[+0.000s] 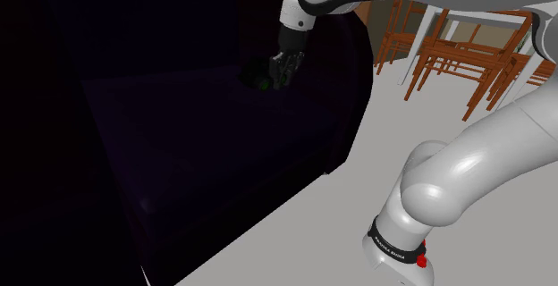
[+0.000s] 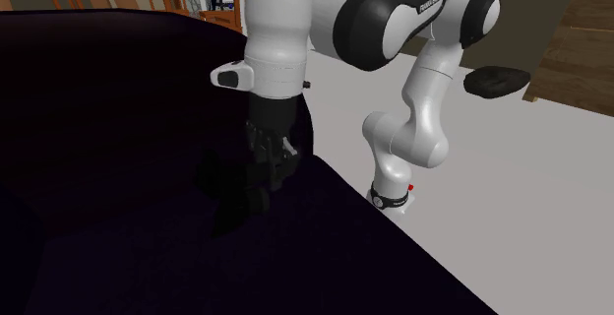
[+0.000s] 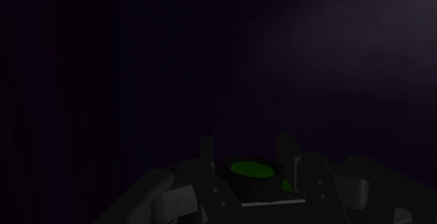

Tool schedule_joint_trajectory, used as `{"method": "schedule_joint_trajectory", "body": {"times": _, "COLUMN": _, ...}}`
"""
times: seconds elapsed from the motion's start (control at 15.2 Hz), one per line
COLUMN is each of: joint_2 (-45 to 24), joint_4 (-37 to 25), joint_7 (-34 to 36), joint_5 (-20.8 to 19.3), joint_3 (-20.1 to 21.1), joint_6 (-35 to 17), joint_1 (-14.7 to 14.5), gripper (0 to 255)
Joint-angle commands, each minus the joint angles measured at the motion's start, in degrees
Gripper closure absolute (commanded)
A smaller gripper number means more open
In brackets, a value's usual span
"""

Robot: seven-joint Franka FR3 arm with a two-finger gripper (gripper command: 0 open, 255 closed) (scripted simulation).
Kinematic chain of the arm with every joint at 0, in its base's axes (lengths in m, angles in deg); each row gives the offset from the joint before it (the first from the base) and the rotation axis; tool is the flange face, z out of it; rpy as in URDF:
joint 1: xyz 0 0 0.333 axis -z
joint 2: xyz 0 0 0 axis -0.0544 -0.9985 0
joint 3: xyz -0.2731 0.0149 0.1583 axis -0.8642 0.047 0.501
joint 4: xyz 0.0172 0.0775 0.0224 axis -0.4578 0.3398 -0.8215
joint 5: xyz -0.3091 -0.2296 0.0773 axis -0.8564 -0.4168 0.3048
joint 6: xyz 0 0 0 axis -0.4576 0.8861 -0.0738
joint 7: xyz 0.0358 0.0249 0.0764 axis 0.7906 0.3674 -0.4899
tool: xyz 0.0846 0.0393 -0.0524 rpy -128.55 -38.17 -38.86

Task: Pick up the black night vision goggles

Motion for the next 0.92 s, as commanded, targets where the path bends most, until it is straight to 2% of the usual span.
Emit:
{"method": "schedule_joint_trajectory", "body": {"times": 0.0, "joint_2": -0.1, "joint_4": -1.6, "joint_7": -0.1, "joint_5": 0.0, "joint_3": 0.0, "joint_6": 1.5, "joint_1": 0.0, "gripper": 255}}
{"method": "schedule_joint_trajectory", "body": {"times": 0.73, "joint_2": -1.4, "joint_4": -11.2, "joint_7": -0.4, "joint_5": 0.2, "joint_3": 0.1, "joint_6": 9.8, "joint_1": 0.0, "gripper": 255}}
{"method": "schedule_joint_trajectory", "body": {"times": 0.86, "joint_2": -1.4, "joint_4": -11.4, "joint_7": -0.4, "joint_5": 0.2, "joint_3": 0.1, "joint_6": 9.9, "joint_1": 0.0, "gripper": 255}}
